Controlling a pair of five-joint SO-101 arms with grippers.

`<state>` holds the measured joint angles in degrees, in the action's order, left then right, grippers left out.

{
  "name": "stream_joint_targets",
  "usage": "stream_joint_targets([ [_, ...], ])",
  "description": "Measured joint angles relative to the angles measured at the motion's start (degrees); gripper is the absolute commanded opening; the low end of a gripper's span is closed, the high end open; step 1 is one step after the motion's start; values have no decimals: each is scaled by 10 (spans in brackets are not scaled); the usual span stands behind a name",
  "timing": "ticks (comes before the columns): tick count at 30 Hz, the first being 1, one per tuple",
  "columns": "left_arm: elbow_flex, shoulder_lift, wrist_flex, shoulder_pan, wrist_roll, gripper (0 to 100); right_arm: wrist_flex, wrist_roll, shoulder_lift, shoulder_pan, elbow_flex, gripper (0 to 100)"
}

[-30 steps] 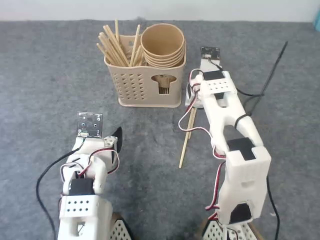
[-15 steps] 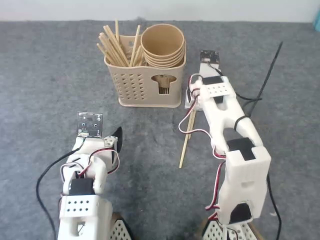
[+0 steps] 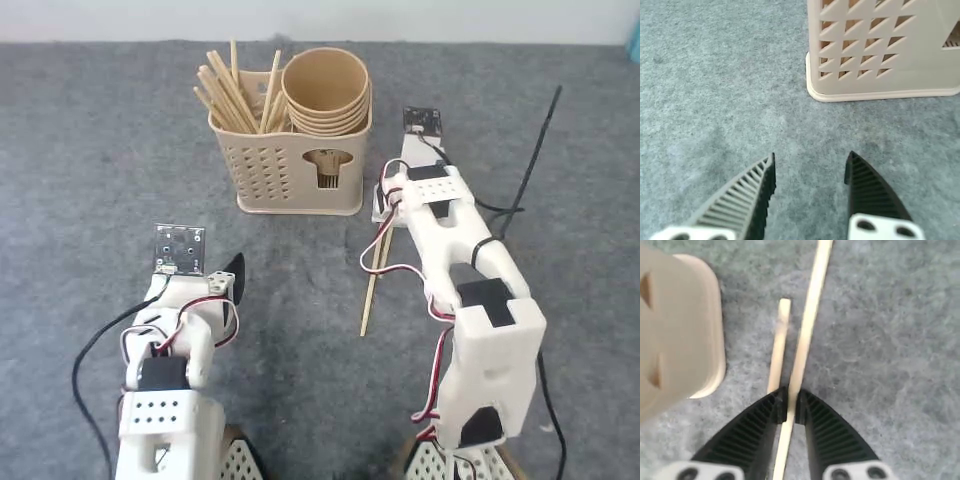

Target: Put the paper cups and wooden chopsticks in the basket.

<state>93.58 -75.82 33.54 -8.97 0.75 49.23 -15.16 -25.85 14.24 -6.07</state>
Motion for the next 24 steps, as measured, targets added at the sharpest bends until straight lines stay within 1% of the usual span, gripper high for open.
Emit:
stream_joint_targets([
  [3,0,0,0,1,0,218,31,1,11,1,0,8],
  [6,0,0,0,1,0,218,91,18,48,2,-4,8],
  [12,0,0,0,1,0,218,226,28,166,2,-4,8],
  [15,0,0,0,1,0,218,277,29,234,2,-32,8],
  [19,0,0,0,1,0,218,282,35,352,2,-127,8],
  [24,0,0,0,1,0,218,230,54,541,1,-294,8],
])
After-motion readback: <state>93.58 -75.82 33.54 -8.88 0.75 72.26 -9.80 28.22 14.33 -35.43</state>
